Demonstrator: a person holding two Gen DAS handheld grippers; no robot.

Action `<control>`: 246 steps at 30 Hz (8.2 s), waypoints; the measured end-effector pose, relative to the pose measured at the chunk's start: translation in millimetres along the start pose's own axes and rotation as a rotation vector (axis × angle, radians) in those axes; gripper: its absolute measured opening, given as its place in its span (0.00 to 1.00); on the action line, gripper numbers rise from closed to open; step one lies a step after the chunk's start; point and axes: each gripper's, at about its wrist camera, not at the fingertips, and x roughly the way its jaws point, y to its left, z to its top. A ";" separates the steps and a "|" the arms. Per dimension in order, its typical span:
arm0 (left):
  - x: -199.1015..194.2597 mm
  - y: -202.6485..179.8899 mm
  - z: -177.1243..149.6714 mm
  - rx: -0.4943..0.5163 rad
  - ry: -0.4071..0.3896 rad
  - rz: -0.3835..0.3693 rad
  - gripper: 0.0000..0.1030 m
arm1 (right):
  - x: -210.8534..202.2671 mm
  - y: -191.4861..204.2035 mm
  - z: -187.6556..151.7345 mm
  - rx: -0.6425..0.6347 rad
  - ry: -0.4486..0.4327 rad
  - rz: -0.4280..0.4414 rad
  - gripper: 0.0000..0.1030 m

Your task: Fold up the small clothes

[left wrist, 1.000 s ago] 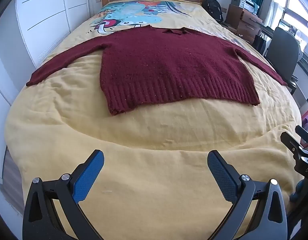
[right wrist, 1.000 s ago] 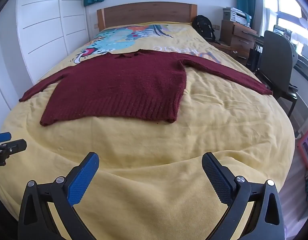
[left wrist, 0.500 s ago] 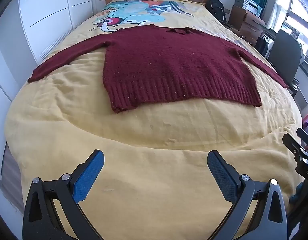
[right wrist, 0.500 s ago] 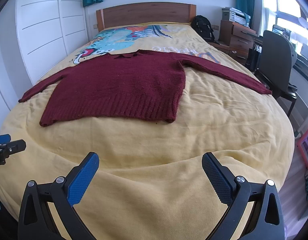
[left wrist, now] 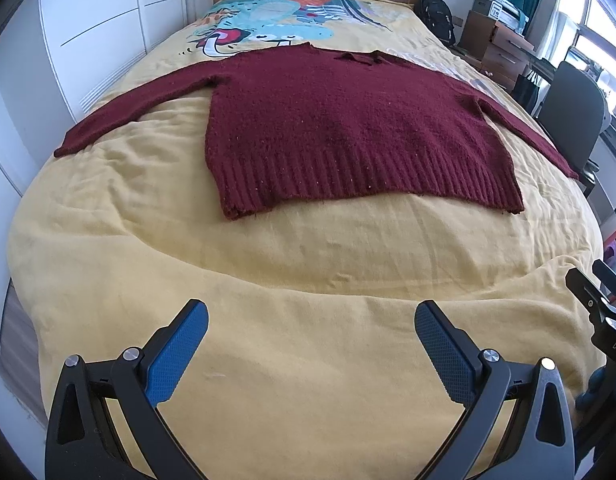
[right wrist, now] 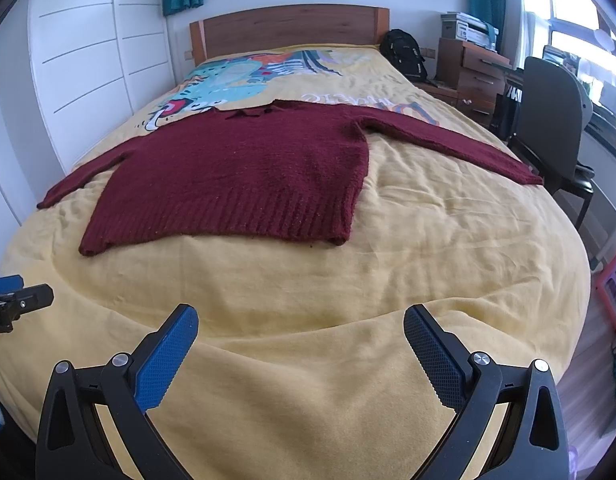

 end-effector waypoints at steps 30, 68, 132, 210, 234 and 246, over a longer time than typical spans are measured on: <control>2.5 3.3 -0.8 -0.022 0.016 -0.015 0.99 | 1.2 0.7 -0.6 0.001 0.003 -0.001 1.00; 11.5 6.3 1.8 -0.050 0.067 -0.032 0.99 | 10.9 2.9 -0.5 -0.008 0.050 0.005 1.00; -3.9 20.9 172.6 -0.033 -0.157 0.139 0.99 | 109.6 -148.4 99.2 0.213 0.168 -0.063 1.00; 24.5 163.0 158.4 -0.307 -0.111 0.318 0.99 | 277.9 -236.2 321.5 0.512 0.184 0.149 0.14; 12.2 250.8 123.0 -0.426 -0.094 0.320 0.99 | 338.8 66.9 373.8 0.220 0.271 0.417 0.14; 13.4 259.6 118.9 -0.457 -0.091 0.298 0.99 | 343.0 149.4 357.6 0.103 0.291 0.495 0.14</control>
